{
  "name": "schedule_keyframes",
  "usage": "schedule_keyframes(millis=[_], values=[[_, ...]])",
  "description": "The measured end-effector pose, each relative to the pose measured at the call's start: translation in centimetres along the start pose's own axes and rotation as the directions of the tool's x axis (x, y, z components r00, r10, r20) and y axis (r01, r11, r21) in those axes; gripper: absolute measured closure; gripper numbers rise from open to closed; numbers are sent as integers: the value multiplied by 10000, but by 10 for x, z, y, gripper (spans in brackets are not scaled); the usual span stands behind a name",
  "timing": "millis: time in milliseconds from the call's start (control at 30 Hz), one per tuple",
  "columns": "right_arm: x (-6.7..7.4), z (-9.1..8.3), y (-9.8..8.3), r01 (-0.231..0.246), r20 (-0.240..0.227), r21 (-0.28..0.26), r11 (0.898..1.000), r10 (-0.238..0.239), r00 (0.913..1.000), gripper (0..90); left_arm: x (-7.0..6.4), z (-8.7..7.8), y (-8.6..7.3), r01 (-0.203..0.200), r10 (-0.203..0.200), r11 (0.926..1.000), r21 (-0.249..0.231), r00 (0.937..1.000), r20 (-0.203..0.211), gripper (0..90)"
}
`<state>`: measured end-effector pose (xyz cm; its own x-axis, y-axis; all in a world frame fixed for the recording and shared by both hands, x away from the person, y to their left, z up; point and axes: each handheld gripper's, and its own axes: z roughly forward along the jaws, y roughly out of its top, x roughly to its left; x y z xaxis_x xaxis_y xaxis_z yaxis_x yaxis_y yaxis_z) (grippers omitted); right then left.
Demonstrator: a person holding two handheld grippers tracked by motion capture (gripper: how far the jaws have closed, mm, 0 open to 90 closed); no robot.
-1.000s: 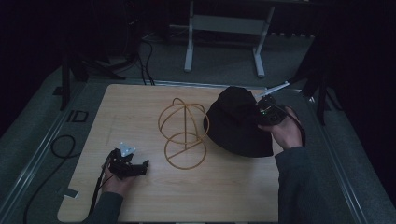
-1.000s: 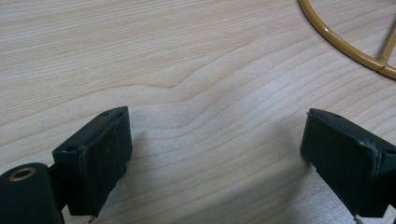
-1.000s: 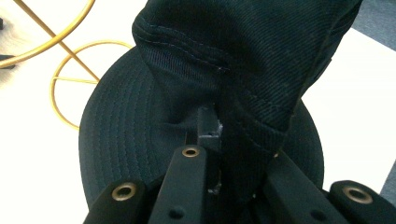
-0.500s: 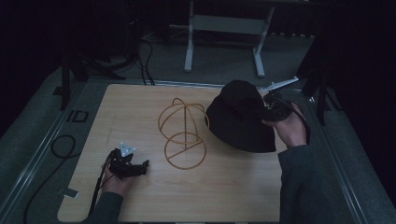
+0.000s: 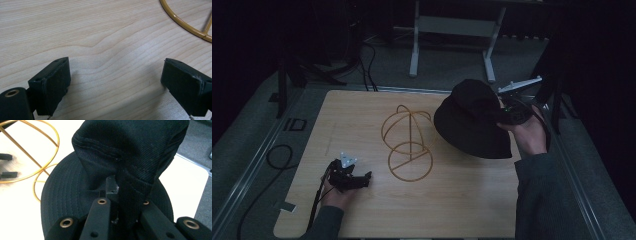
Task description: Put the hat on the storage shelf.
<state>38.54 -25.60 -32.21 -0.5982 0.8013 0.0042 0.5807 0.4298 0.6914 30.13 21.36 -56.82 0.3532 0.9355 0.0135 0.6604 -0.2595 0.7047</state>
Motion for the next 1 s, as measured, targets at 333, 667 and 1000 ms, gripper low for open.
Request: schedule_keyframes(millis=[333, 667, 1000], values=[[2, -9, 8, 170, -103, -197, 9997, -173, 9998, 877, 0, 0, 0, 0, 0, 10000, 2, 10000, -6, 95], [4, -16, 17, 196, -109, -541, 9983, -202, 9997, 878, 0, 0, 0, -19, 19, 10000, 0, 10000, -7, 94], [8, -17, 23, 113, -120, -896, 9959, -125, 9998, 878, 0, 0, 0, -33, 33, 10000, 8, 10000, 1, 94]])
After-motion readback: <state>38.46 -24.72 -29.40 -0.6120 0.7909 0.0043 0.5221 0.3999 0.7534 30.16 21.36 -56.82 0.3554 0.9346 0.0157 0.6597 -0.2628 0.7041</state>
